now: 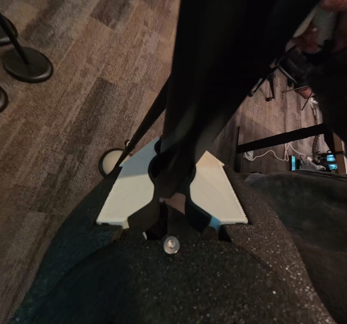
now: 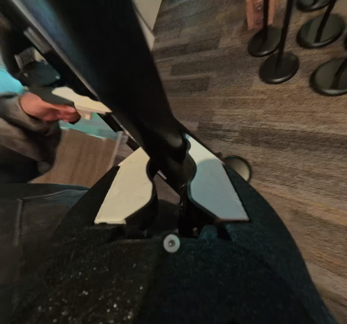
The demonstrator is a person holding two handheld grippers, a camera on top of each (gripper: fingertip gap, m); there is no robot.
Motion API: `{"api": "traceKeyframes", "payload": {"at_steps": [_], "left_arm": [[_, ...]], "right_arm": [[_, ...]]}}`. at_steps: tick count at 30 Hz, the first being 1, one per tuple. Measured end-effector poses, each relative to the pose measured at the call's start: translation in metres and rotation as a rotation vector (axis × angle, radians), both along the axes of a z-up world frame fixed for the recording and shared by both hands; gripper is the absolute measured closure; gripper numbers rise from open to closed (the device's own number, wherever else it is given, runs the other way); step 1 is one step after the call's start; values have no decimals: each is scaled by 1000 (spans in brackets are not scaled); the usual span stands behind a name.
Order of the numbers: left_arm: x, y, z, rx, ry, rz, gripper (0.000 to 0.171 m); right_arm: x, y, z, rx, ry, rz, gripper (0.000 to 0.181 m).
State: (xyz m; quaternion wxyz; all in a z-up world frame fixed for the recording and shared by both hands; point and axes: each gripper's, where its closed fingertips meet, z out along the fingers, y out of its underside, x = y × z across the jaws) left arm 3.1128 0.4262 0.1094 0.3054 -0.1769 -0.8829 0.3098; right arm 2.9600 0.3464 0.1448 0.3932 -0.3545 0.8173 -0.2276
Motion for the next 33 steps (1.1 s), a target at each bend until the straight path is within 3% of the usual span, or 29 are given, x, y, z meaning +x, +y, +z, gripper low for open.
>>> {"api": "traceKeyframes", "payload": {"at_steps": [8, 12, 19, 22, 25, 29, 33], "left_arm": [[50, -64, -16, -24, 61, -82, 145], [47, -81, -17, -3, 53, -203, 142], [48, -106, -19, 107, 4, -453, 141], [44, -106, -18, 108, -27, -511, 139], [40, -104, -18, 90, -29, -451, 140], [41, -72, -17, 24, 8, -236, 143], [37, -32, -18, -55, 45, 72, 146]], "right_arm": [[29, 51, -10, -379, 162, -294, 162], [34, 64, -10, -332, 122, -431, 162], [84, 107, -14, -334, 133, -399, 154], [79, 106, -14, -331, 120, -387, 154], [59, 90, -12, -308, 83, -394, 155], [25, 53, -6, -329, 63, -332, 160], [18, 23, -6, -284, 67, -100, 159]]}}
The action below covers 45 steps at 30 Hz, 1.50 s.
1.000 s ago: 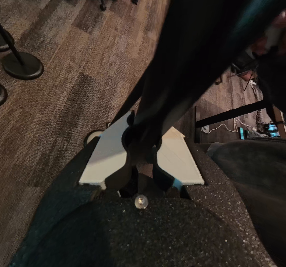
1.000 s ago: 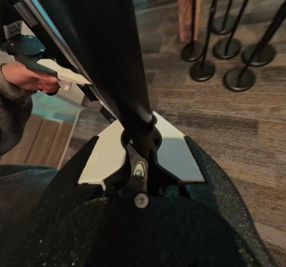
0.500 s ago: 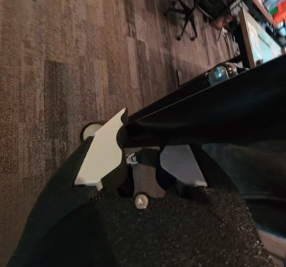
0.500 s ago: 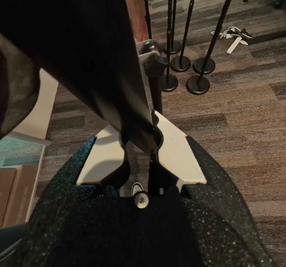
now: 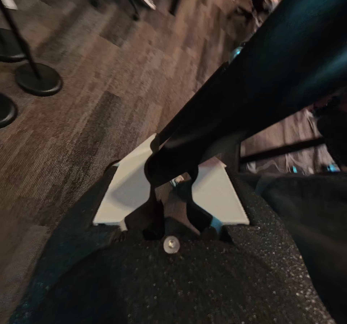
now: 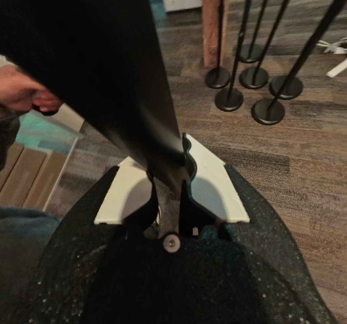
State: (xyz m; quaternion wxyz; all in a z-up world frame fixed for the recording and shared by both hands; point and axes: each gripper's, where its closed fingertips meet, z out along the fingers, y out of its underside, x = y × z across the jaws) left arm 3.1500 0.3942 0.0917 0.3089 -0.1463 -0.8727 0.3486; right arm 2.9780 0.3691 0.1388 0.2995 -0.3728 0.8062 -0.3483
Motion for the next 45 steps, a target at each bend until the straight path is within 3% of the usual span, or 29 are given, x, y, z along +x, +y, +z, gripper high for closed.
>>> {"api": "traceKeyframes", "payload": {"at_steps": [3, 8, 13, 17, 21, 24, 28, 32, 35, 40, 45], "left_arm": [[-13, 28, 1, -49, -25, 215, 146], [-74, 60, 5, -89, -155, 369, 147], [-135, 46, 12, -78, -179, 540, 144], [-148, 32, 13, -76, -173, 663, 143], [-110, 29, 18, -118, -196, 684, 145], [-50, 21, 19, -117, -139, 684, 146], [-9, -6, 17, -132, -138, 392, 142], [28, -38, 12, 0, -124, 101, 135], [41, -55, 7, 104, -142, -70, 135], [45, -72, 4, 133, -129, -114, 135], [19, -50, 5, 50, 13, 111, 142]], "right_arm": [[2, -22, -2, 73, 42, 195, 156], [8, -60, -5, 130, 39, 660, 155], [25, -96, -9, 261, 86, 948, 152], [30, -109, -9, 268, 116, 1076, 155], [21, -105, -10, 223, 93, 1015, 156], [14, -84, -11, 128, 37, 825, 160], [6, -51, -8, 78, -61, 448, 159], [28, 19, -9, -89, -35, 342, 154], [54, 38, -6, -197, -13, 273, 154], [59, 12, 1, -143, -92, 188, 154], [32, -51, 19, -98, -274, 263, 158]]}}
